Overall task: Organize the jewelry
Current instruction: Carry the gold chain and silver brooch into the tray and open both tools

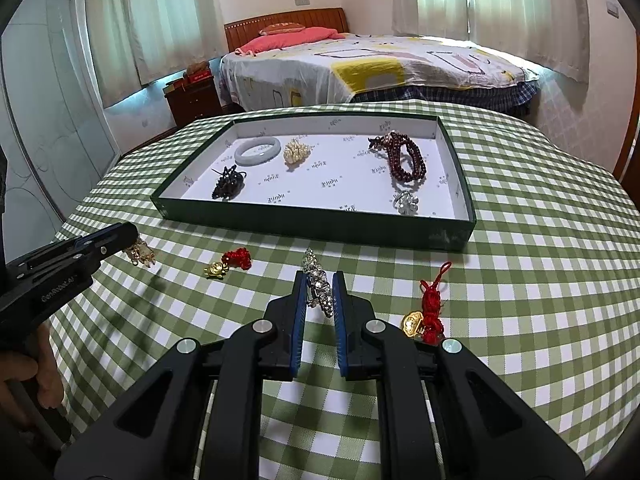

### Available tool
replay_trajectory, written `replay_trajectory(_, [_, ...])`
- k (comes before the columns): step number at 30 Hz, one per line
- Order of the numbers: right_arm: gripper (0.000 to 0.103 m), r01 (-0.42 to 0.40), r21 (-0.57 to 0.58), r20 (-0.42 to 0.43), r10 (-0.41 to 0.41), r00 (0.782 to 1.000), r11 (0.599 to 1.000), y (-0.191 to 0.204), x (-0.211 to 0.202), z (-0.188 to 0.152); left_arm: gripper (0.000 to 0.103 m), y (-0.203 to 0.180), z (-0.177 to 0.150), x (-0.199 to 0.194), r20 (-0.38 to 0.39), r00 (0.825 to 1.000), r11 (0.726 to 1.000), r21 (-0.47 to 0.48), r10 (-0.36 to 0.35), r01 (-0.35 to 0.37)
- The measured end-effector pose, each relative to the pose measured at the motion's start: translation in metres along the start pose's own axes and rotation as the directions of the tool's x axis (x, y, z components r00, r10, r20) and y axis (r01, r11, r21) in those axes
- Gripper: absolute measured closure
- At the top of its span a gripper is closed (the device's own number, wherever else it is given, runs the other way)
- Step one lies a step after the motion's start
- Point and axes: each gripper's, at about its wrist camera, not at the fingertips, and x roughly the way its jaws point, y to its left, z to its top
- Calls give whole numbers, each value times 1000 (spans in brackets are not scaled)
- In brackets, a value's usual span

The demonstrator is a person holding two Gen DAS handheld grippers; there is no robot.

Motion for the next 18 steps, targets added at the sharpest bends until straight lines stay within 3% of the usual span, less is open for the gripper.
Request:
replay_trajectory(10, [90,-10,-4,59,10,998,1000,4,-20,15,86,-9,16,-21,61,998,1000,17,-27,26])
replay_trajectory(18, [90,-14,-7,122,15,992,1000,3,-27,44,86,-27,53,-20,132,989,996,53,-73,66])
